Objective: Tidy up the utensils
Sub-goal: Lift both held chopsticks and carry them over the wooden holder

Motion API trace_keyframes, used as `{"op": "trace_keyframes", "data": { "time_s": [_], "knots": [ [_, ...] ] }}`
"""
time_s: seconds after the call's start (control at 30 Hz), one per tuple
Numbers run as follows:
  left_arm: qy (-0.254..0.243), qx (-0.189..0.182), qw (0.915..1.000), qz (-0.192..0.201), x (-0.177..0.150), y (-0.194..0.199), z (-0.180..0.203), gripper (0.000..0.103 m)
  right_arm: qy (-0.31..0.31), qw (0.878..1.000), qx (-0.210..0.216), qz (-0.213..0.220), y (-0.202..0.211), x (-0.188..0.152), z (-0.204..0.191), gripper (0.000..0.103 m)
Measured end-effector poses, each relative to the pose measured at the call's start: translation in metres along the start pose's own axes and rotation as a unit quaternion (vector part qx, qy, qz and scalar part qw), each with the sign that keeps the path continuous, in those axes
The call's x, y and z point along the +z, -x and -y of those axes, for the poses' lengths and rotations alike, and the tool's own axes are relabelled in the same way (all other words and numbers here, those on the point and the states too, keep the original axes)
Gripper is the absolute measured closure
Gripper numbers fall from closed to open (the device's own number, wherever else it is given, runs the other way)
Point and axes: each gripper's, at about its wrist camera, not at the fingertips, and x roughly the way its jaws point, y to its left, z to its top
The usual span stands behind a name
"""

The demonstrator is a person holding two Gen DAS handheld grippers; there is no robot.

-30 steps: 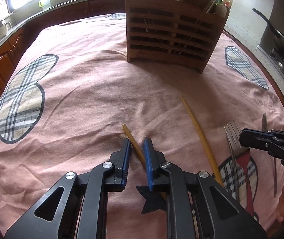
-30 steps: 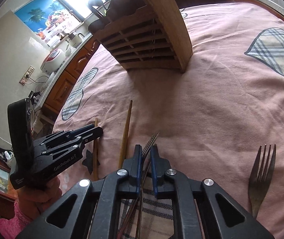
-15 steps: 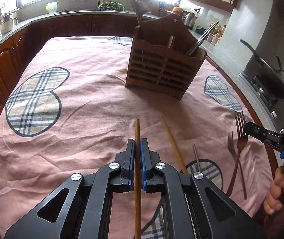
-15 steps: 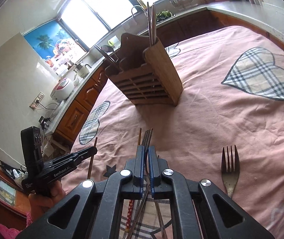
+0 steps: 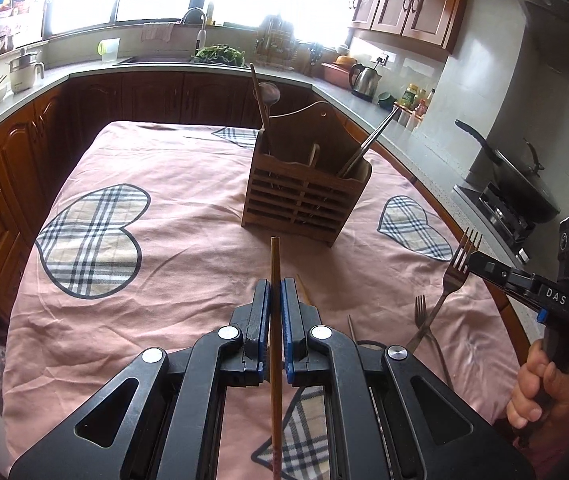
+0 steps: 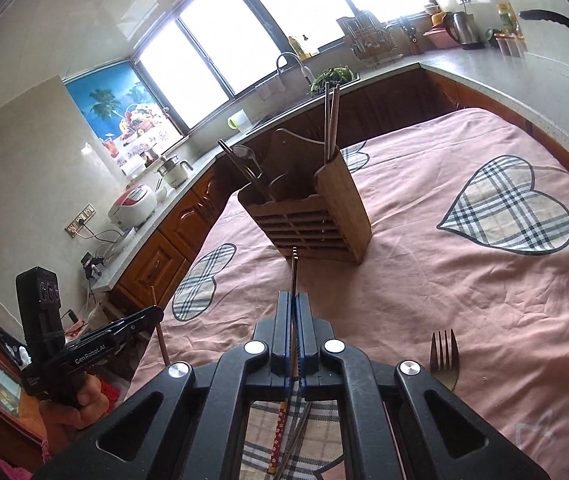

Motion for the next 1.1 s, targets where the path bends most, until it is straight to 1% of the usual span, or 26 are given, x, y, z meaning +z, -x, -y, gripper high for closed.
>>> {"op": "trace_keyframes", "data": {
  "time_s": [0.23,0.5,0.83,1.1],
  "knots": [
    [0.008,0.002,0.9997,0.022,0.001,0.014,0.000,0.098,0.002,1.000,0.007,0.016,0.007,0.003,-0.004,0.101],
    [0.021,0.004,0.9986,0.048,0.010,0.021,-0.003,0.098,-0.002,0.999,0.013,0.031,0.011,0.008,-0.006,0.101],
    [0.033,0.000,0.9953,0.091,0.036,0.030,-0.002,0.098,-0.007,0.999,0.024,0.048,0.007,0.024,-0.012,0.101],
    [0.038,-0.003,0.9920,0.120,0.063,0.027,-0.002,0.098,-0.005,0.997,0.035,0.066,0.000,0.044,-0.019,0.101]
  ]
}}
